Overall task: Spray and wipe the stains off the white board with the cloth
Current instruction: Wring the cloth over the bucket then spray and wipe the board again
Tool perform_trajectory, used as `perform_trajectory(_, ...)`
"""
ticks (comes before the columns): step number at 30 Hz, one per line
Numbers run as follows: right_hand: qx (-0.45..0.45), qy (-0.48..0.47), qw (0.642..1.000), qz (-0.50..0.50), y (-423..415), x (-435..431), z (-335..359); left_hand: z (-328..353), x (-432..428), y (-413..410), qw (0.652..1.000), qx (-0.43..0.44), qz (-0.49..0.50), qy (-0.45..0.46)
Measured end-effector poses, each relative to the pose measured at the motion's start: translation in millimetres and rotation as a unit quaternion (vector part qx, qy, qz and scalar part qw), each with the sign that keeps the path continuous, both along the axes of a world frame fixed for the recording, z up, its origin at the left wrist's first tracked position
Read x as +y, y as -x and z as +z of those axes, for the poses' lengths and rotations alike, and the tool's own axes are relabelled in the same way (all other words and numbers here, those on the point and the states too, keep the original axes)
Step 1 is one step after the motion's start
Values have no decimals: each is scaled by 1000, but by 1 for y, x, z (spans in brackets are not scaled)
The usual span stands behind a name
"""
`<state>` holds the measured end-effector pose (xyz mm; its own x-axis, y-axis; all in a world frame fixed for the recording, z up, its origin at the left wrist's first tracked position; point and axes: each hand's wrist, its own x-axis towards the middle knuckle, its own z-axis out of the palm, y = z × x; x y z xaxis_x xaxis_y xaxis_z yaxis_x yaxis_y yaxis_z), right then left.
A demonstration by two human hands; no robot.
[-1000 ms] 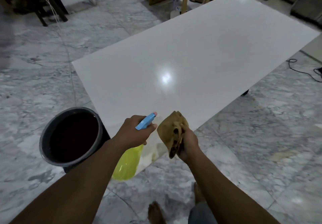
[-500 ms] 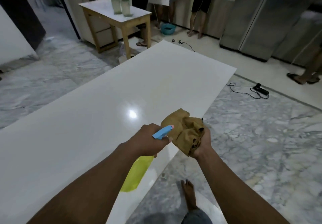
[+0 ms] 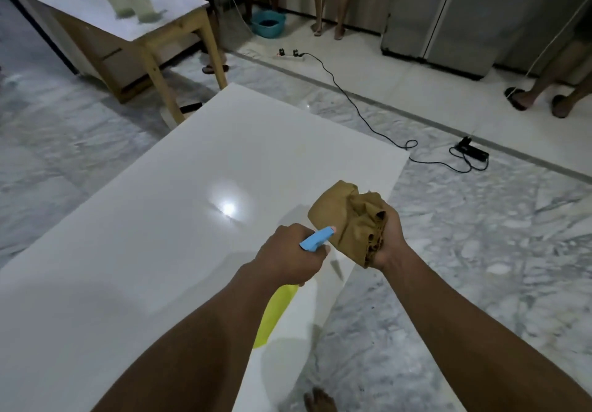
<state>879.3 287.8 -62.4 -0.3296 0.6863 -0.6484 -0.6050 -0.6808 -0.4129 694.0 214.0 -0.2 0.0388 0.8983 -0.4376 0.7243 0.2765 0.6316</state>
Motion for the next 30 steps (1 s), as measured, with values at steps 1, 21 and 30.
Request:
perform_trajectory(1, -17, -1, 1000, -2, -8, 17, 0, -3, 16, -6, 1000, 7, -8, 2)
perform_trajectory(21, -830, -308, 434, 169, -58, 238, -139, -56, 48, 3, 996, -60, 65, -17)
perform_trajectory(30, -771, -399, 429, 248, -30, 174, -141, -58, 11, 16, 993, -72, 91, -20)
